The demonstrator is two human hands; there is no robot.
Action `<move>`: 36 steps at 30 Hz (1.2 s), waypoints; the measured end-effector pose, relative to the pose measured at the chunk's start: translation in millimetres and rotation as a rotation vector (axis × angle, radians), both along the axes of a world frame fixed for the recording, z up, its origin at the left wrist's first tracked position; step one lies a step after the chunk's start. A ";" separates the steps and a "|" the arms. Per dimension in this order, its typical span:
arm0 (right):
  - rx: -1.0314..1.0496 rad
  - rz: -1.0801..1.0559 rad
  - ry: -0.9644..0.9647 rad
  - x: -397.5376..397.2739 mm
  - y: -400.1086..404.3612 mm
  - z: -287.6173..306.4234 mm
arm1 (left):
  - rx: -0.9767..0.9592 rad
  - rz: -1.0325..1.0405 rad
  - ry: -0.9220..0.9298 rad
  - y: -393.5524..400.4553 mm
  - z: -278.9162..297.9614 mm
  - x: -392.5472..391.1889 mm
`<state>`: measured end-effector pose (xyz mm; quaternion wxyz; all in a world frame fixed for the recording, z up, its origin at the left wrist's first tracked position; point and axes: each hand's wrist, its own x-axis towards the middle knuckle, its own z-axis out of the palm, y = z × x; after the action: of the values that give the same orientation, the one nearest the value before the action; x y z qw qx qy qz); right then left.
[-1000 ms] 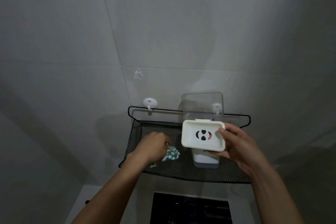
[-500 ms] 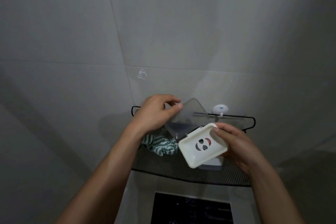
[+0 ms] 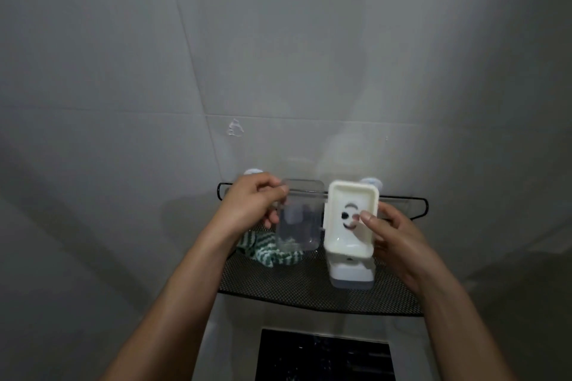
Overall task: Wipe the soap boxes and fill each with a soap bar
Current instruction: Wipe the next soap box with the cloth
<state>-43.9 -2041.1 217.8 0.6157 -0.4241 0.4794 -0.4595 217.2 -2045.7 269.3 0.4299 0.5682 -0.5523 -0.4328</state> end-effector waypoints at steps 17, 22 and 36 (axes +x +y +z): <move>0.177 0.084 -0.381 13.7 5.9 -9.4 | 0.444 -0.169 0.894 37.4 -63.5 -22.0; 0.181 0.027 -0.366 4.4 5.5 -6.1 | 0.202 -0.085 0.042 25.2 -64.2 0.6; 0.167 -0.025 -0.343 0.2 15.3 1.1 | 0.121 -0.292 -1.066 -17.8 -114.8 -4.9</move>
<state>-43.7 -2025.8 218.9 0.7158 -0.2809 0.4091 -0.4914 212.4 -2063.5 154.5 -0.0068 0.6499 -0.7404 -0.1714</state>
